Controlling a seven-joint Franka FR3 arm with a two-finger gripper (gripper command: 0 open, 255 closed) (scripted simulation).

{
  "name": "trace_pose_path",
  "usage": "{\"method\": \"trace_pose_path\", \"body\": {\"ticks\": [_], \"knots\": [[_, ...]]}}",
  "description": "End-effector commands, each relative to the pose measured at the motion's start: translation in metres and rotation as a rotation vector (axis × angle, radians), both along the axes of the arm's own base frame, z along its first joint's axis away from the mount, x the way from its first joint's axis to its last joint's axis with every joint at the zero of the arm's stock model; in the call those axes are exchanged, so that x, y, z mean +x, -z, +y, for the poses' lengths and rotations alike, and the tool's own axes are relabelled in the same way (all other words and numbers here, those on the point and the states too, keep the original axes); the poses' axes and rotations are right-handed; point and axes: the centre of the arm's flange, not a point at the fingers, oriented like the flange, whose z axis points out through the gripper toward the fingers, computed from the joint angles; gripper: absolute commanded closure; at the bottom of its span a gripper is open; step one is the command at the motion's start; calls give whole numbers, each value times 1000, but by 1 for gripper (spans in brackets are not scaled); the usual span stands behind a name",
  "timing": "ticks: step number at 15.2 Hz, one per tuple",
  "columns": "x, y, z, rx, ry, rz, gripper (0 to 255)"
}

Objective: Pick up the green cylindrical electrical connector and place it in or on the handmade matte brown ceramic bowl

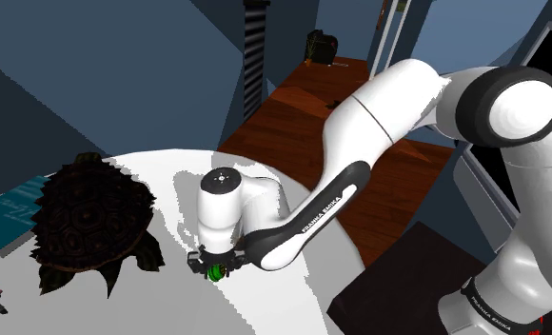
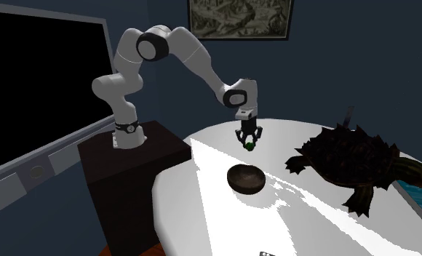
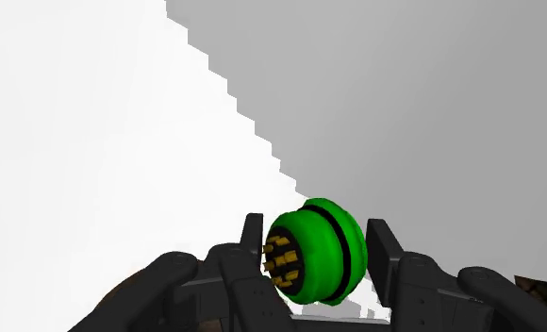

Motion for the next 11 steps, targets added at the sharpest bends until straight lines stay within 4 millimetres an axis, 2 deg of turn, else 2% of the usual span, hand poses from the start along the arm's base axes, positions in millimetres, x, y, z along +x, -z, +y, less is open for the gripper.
{"method": "trace_pose_path", "body": {"ticks": [1,6,11], "knots": [[0,-11,0,0,0,0,255],[0,-36,0,0,0,0,255],[41,-38,-51,0,0,0,255]]}}
